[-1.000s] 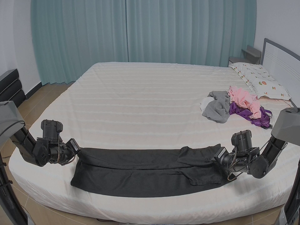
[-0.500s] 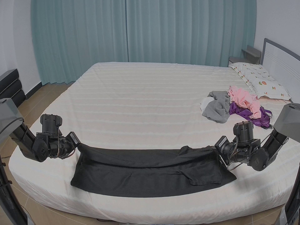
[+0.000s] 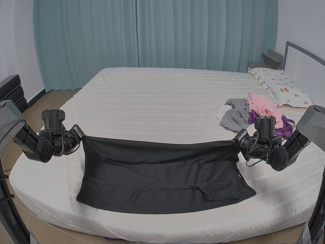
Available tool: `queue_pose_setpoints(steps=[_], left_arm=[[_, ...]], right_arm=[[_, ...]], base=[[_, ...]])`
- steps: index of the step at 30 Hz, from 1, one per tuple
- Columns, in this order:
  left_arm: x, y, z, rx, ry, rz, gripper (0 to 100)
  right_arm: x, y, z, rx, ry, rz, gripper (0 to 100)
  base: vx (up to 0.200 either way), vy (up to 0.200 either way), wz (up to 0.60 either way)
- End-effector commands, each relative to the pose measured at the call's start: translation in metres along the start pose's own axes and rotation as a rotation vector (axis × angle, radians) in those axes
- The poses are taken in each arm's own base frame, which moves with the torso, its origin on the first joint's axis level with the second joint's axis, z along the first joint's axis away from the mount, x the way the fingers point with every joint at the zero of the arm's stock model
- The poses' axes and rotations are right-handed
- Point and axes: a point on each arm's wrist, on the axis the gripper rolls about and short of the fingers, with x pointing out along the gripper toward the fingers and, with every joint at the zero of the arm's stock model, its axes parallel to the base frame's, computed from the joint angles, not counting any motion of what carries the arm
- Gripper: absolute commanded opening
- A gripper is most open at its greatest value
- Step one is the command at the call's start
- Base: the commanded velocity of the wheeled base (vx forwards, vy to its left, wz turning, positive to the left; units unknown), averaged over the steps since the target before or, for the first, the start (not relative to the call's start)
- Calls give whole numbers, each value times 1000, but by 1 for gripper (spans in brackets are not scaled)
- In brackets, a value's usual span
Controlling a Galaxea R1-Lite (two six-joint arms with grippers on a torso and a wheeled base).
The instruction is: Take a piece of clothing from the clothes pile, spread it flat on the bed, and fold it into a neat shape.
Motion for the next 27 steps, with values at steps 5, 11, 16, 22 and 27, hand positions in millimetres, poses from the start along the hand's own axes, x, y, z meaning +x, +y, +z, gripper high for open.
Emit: queue_pose_setpoints(steps=[5,11,16,22,27], left_arm=[[9,17,-9,-9,13,29,0],[0,29,-24,-4,47,53,0],[-8,43,-42,60,103,93,0],[-17,55,-57,79,123,103,0],[-23,62,-66,81,128,109,0]], right_arm=[[1,-19,-8,-22,32,-60,0],[-14,-31,-16,-69,70,-98,0],[-25,-42,-27,-93,112,-114,0],[-30,-58,-38,-109,137,-130,0],[-36,-66,-46,-112,166,-139,0]], base=[[0,0,0],[0,0,0],[0,0,0],[0,0,0],[0,0,0]])
